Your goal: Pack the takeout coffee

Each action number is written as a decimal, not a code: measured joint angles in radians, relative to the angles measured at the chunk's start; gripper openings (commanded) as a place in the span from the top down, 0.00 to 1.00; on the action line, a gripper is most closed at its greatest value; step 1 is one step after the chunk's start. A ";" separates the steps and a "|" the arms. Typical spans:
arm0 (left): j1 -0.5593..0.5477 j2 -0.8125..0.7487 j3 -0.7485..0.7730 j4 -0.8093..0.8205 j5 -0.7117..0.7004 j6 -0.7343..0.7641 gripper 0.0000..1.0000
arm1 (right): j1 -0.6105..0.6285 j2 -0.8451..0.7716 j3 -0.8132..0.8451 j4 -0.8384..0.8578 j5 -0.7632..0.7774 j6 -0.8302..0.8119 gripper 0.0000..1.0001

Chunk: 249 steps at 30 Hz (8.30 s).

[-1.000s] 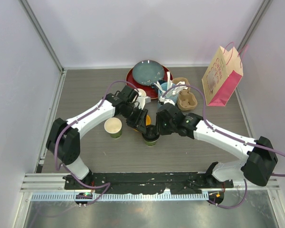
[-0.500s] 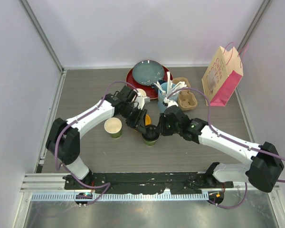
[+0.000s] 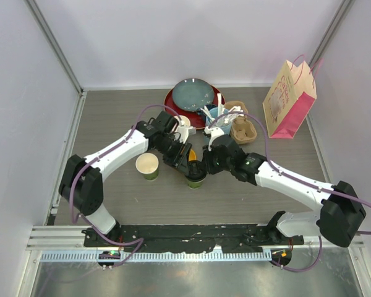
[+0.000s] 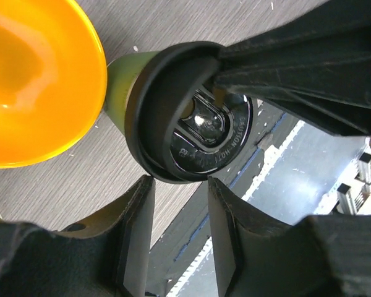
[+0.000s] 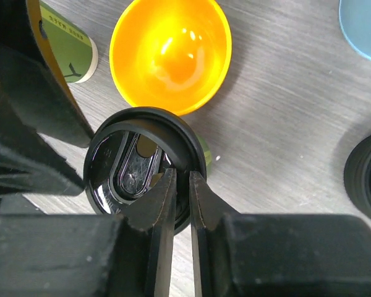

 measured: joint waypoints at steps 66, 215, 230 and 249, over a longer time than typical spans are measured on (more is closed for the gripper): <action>-0.116 0.052 0.202 -0.053 -0.253 0.353 0.57 | 0.000 -0.076 0.080 -0.291 0.011 0.157 0.56; -0.137 -0.059 0.010 0.093 -0.199 -0.217 0.67 | -0.063 -0.010 0.125 -0.250 -0.108 -0.197 0.59; -0.141 -0.020 0.017 0.099 -0.220 -0.213 0.69 | -0.063 -0.011 0.090 -0.178 -0.163 -0.219 0.67; -0.136 -0.003 0.008 0.120 -0.224 -0.211 0.74 | -0.062 -0.148 -0.167 0.127 -0.112 -0.012 0.84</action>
